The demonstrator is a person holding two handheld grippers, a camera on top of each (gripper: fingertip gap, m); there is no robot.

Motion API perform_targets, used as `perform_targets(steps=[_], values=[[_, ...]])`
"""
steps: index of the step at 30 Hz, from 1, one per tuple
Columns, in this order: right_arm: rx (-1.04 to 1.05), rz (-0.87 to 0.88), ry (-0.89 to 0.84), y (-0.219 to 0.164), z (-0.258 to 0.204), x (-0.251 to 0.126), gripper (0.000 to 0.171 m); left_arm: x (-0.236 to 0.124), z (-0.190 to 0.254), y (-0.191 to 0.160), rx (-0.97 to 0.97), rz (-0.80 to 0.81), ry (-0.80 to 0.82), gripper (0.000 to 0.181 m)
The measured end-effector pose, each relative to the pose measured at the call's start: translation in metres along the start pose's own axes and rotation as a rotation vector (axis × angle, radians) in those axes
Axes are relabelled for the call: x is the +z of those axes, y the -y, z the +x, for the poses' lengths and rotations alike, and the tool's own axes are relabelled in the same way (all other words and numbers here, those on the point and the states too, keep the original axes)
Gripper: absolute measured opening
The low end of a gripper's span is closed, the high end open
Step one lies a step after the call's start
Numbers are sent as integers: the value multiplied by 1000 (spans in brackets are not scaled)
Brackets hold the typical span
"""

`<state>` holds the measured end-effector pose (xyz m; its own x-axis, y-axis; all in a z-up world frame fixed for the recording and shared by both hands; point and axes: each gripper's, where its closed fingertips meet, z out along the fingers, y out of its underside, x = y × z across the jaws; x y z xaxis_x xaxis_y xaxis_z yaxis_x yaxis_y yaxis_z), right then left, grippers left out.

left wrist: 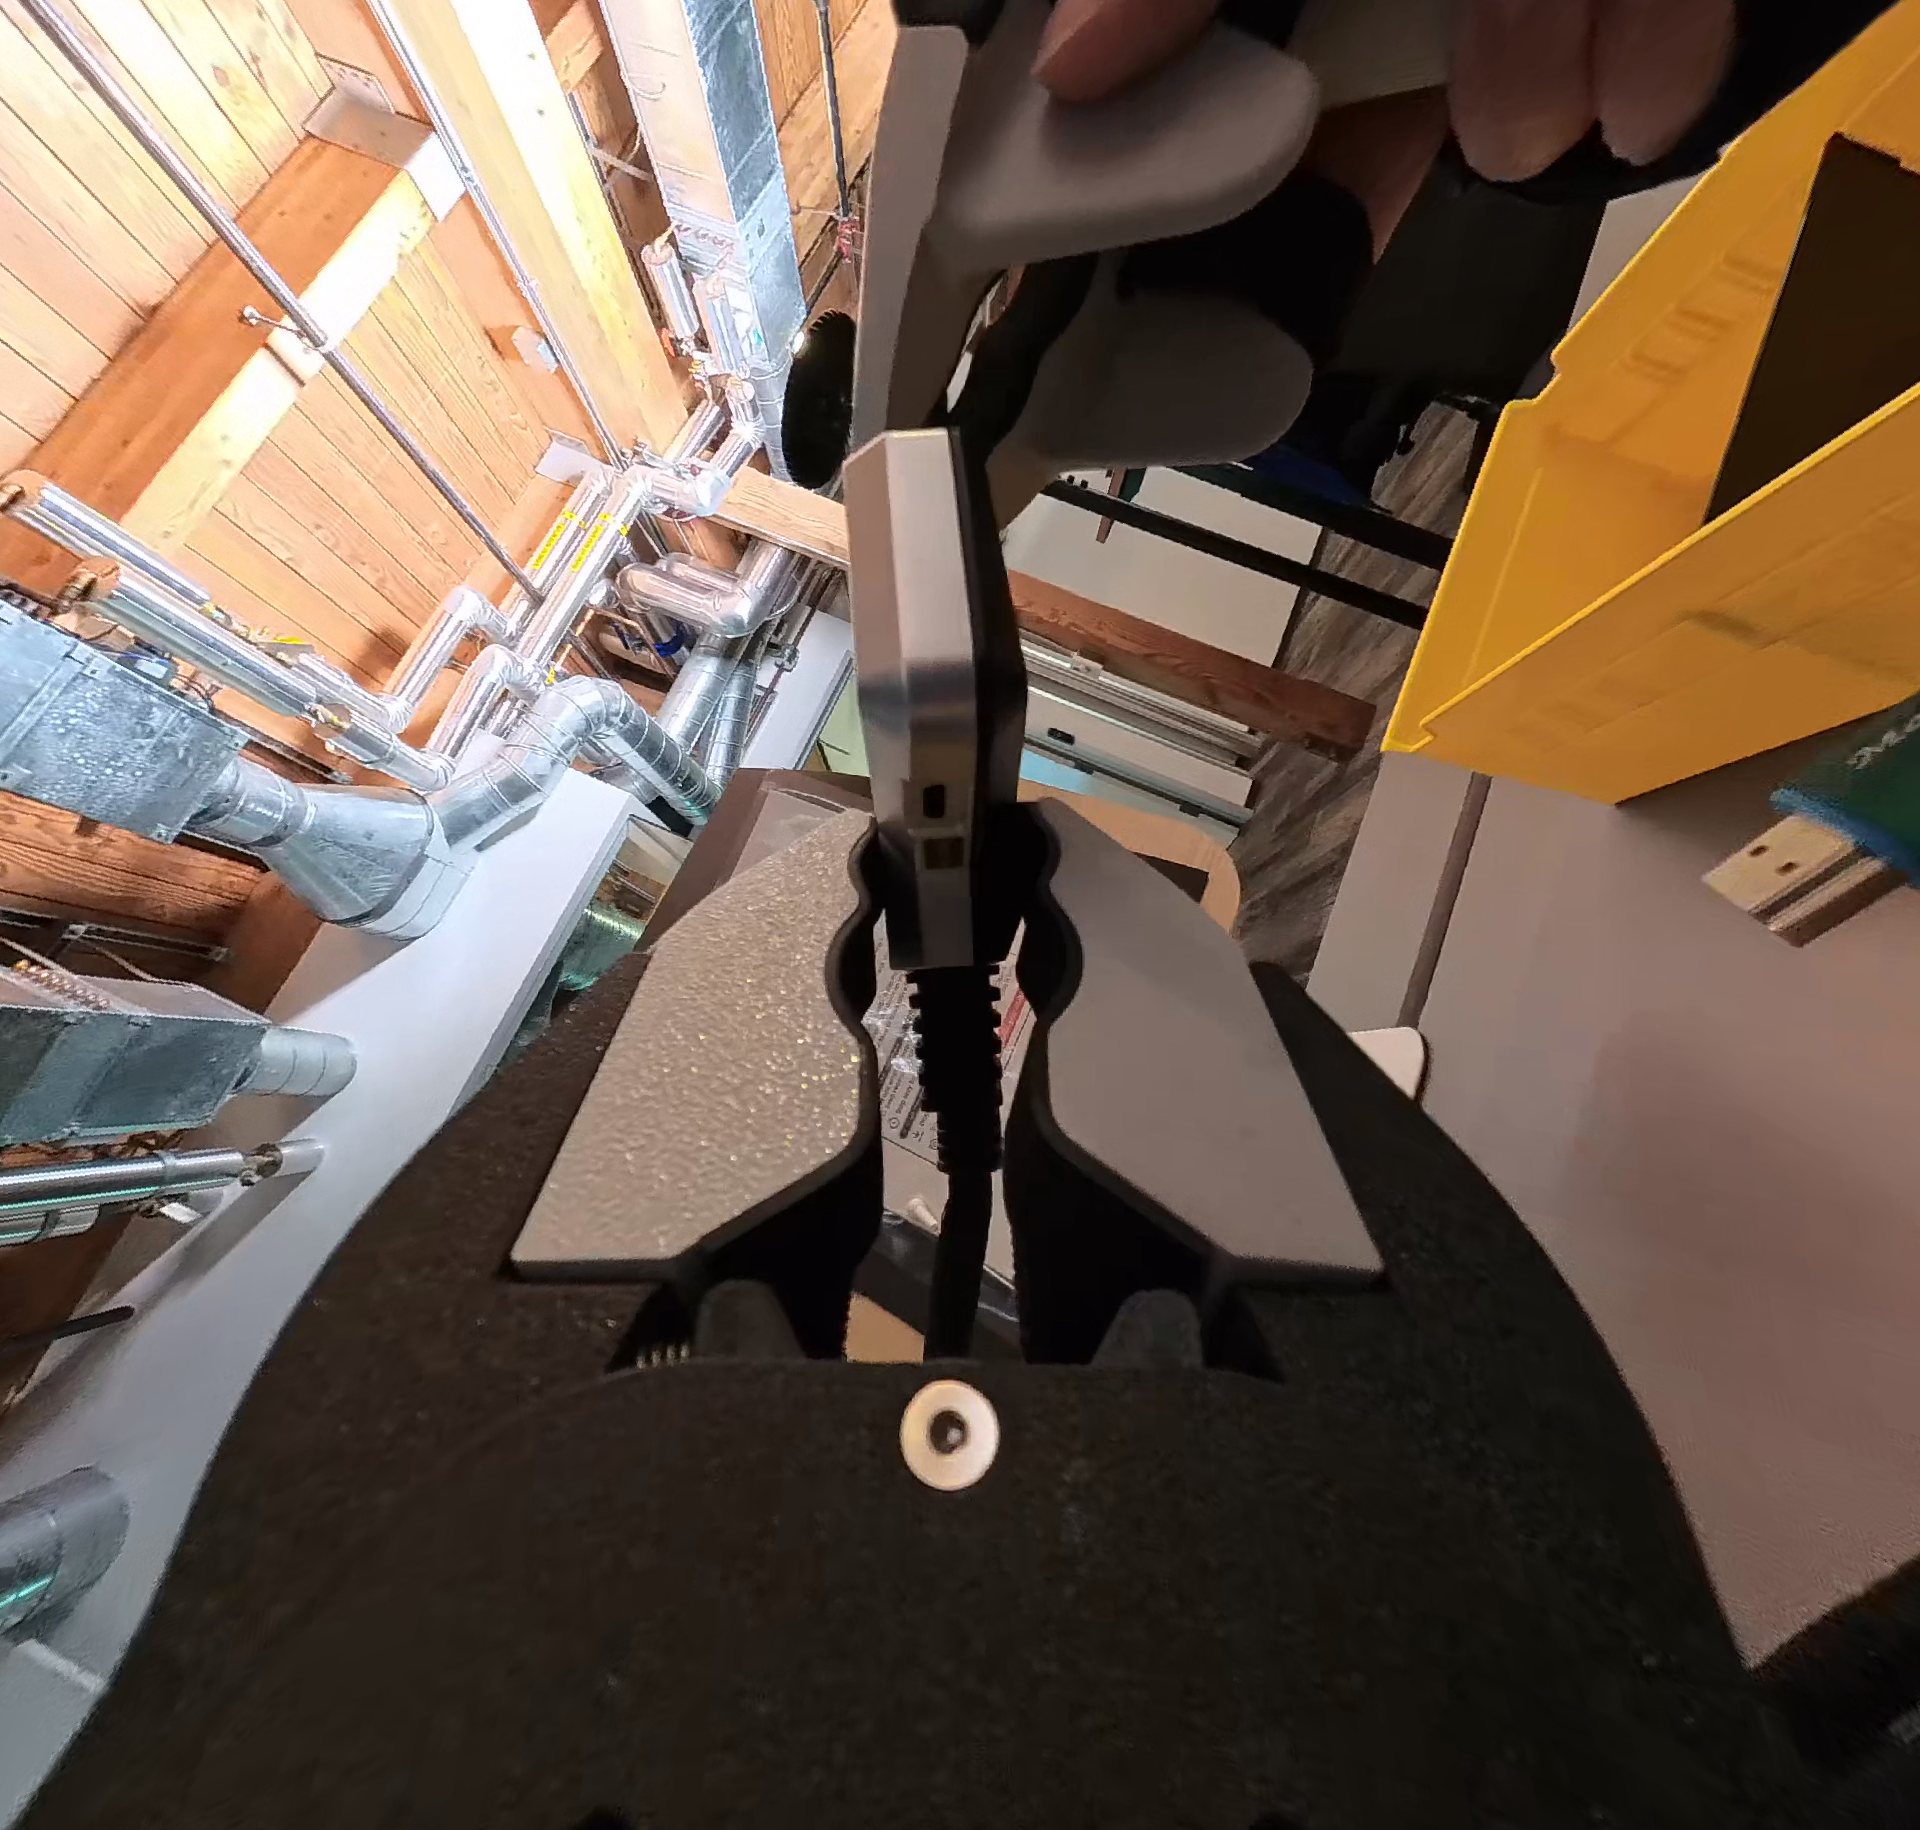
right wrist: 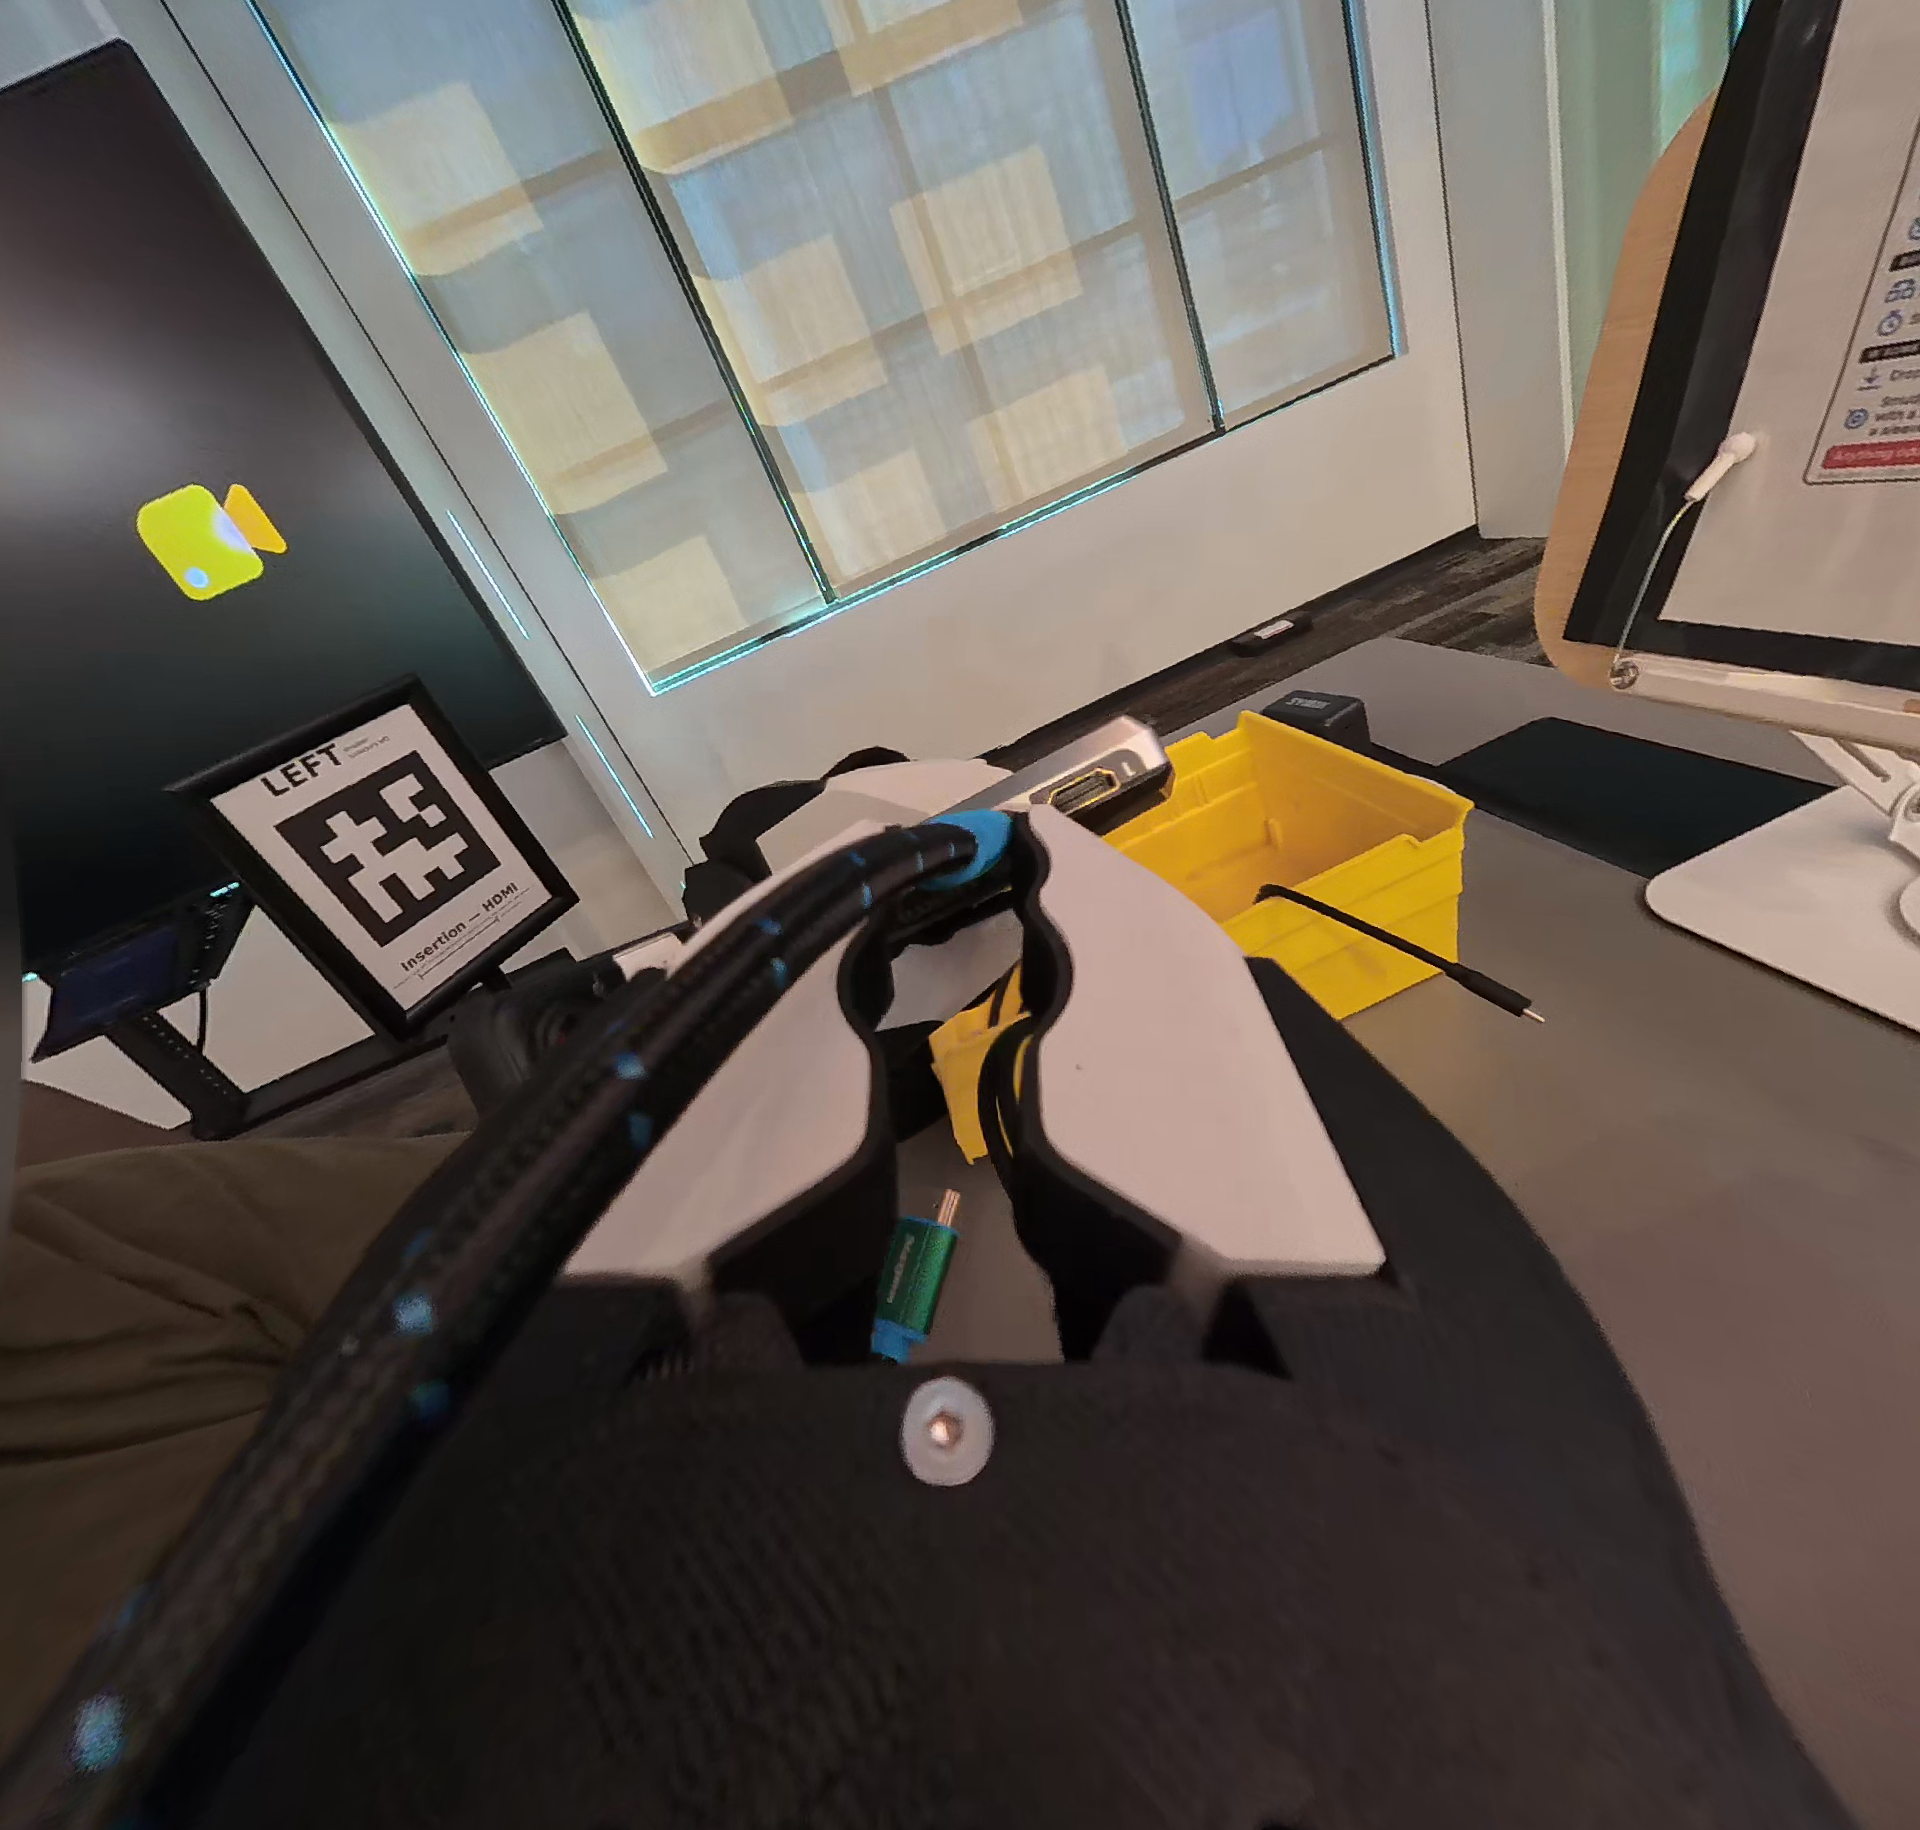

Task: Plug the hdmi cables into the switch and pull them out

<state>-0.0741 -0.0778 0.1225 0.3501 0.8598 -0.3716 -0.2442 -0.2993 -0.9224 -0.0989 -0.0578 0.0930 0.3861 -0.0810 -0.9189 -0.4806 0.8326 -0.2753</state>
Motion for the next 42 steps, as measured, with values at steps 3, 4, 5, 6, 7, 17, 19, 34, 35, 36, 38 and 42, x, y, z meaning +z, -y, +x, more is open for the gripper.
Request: perform_targets(steps=[3,4,5,6,7,17,19,34,35,36,38,42], values=[[-58,-21,24,-1,-1,0,16,0,1,0,-47,14,-27,23],[-73,-45,33,-3,0,0,21,0,3,0,-58,17,-46,23],[-91,-71,43,-5,1,-1,22,0,5,0,-65,18,-63,22],[-127,-90,53,-7,1,-2,18,0,6,0,-72,20,-75,22],[-160,-105,60,-8,1,-3,22,0,8,1,-77,21,-85,22],[-429,-301,65,-25,6,-17,22,2,27,6,-92,39,-182,22],[-439,-321,61,-26,6,-19,22,3,29,7,-92,43,-188,22],[-387,-365,5,-25,-2,-21,22,0,29,15,-132,84,-204,23],[-381,-369,1,-26,-2,-21,22,-1,30,15,-133,86,-205,23],[-382,-372,-3,-26,-2,-21,22,-1,30,16,-136,85,-206,22],[-387,-376,-9,-27,-2,-21,22,-1,30,15,-137,81,-205,23],[-375,-376,-2,-28,-2,-21,22,-1,31,15,-148,73,-217,22]])
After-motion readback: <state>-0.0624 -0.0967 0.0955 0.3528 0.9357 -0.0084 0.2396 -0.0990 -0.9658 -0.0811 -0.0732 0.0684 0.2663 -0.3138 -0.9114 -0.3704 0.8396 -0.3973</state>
